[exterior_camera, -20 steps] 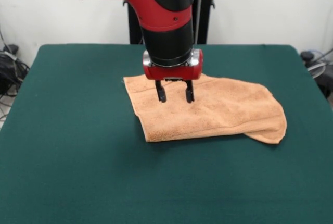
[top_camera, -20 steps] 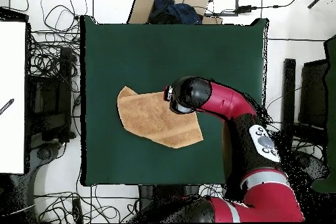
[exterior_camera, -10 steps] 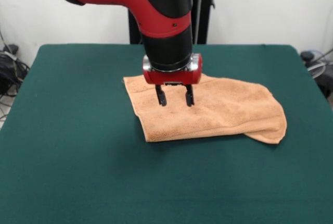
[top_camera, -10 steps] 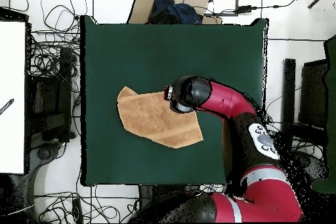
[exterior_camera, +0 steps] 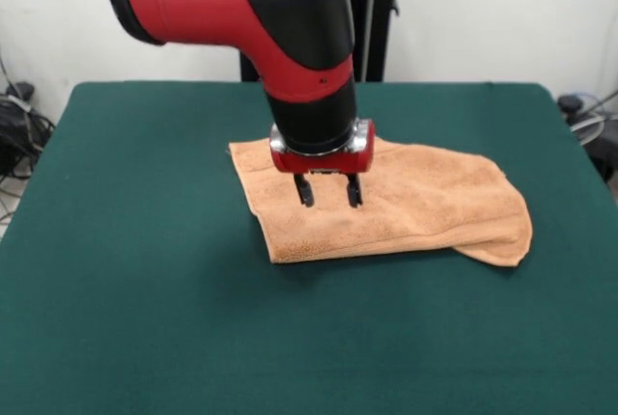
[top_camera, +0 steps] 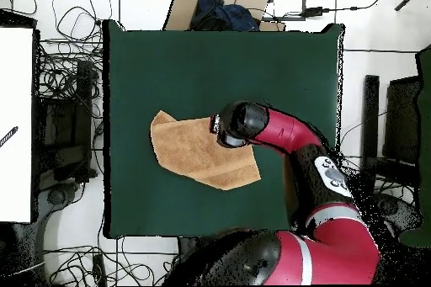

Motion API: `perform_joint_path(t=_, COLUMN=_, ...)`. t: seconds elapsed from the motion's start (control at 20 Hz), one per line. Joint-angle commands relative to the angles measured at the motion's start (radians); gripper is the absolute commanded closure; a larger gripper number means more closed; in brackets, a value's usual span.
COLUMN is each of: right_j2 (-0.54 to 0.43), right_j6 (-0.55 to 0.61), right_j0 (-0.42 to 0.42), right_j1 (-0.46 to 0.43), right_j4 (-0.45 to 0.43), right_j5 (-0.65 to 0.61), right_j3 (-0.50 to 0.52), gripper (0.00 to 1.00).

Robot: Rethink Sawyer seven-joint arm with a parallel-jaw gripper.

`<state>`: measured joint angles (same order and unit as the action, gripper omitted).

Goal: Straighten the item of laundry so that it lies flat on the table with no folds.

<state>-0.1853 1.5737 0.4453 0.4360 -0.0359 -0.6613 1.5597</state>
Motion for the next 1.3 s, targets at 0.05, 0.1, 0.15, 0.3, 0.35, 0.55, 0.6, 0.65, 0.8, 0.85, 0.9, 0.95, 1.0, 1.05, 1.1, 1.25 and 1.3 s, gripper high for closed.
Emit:
perform_joint_path(t=0.05, right_j2=-0.115, right_j6=0.006, right_j0=0.023, right_j1=-0.077, right_j4=0.001, right_j5=0.023, right_j3=-0.037, gripper=0.00)
perform_joint_path(t=0.1, right_j2=-0.116, right_j6=0.005, right_j0=0.025, right_j1=-0.081, right_j4=0.000, right_j5=0.027, right_j3=-0.038, gripper=0.00)
perform_joint_path(t=0.15, right_j2=-0.117, right_j6=0.003, right_j0=0.025, right_j1=-0.086, right_j4=-0.002, right_j5=0.024, right_j3=-0.044, gripper=0.00)
perform_joint_path(t=0.3, right_j2=-0.120, right_j6=-0.006, right_j0=0.030, right_j1=-0.102, right_j4=-0.003, right_j5=0.008, right_j3=-0.062, gripper=0.00)
perform_joint_path(t=0.35, right_j2=-0.124, right_j6=-0.009, right_j0=0.034, right_j1=-0.107, right_j4=-0.001, right_j5=0.003, right_j3=-0.064, gripper=0.00)
perform_joint_path(t=0.55, right_j2=-0.142, right_j6=-0.009, right_j0=0.050, right_j1=-0.124, right_j4=0.007, right_j5=0.008, right_j3=-0.063, gripper=0.00)
perform_joint_path(t=0.6, right_j2=-0.149, right_j6=-0.009, right_j0=0.056, right_j1=-0.129, right_j4=0.009, right_j5=0.013, right_j3=-0.060, gripper=0.00)
perform_joint_path(t=0.65, right_j2=-0.151, right_j6=-0.010, right_j0=0.057, right_j1=-0.142, right_j4=0.008, right_j5=0.013, right_j3=-0.074, gripper=0.00)
perform_joint_path(t=0.8, right_j2=-0.160, right_j6=-0.011, right_j0=0.064, right_j1=-0.152, right_j4=0.006, right_j5=0.014, right_j3=-0.080, gripper=0.00)
perform_joint_path(t=0.85, right_j2=-0.162, right_j6=-0.008, right_j0=0.067, right_j1=-0.146, right_j4=0.004, right_j5=0.016, right_j3=-0.070, gripper=0.00)
perform_joint_path(t=0.9, right_j2=-0.163, right_j6=-0.007, right_j0=0.068, right_j1=-0.144, right_j4=0.001, right_j5=0.013, right_j3=-0.070, gripper=0.00)
perform_joint_path(t=0.95, right_j2=-0.165, right_j6=-0.006, right_j0=0.069, right_j1=-0.146, right_j4=0.001, right_j5=0.013, right_j3=-0.071, gripper=0.00)
perform_joint_path(t=1.0, right_j2=-0.167, right_j6=-0.005, right_j0=0.071, right_j1=-0.147, right_j4=0.000, right_j5=0.013, right_j3=-0.072, gripper=0.00)
perform_joint_path(t=1.05, right_j2=-0.169, right_j6=-0.004, right_j0=0.072, right_j1=-0.149, right_j4=-0.001, right_j5=0.013, right_j3=-0.073, gripper=0.00)
perform_joint_path(t=1.1, right_j2=-0.169, right_j6=-0.004, right_j0=0.072, right_j1=-0.150, right_j4=-0.003, right_j5=0.014, right_j3=-0.074, gripper=0.00)
perform_joint_path(t=1.25, right_j2=-0.171, right_j6=-0.001, right_j0=0.074, right_j1=-0.143, right_j4=-0.003, right_j5=0.018, right_j3=-0.063, gripper=0.00)
perform_joint_path(t=1.3, right_j2=-0.172, right_j6=-0.002, right_j0=0.076, right_j1=-0.142, right_j4=-0.002, right_j5=0.020, right_j3=-0.059, gripper=0.00)
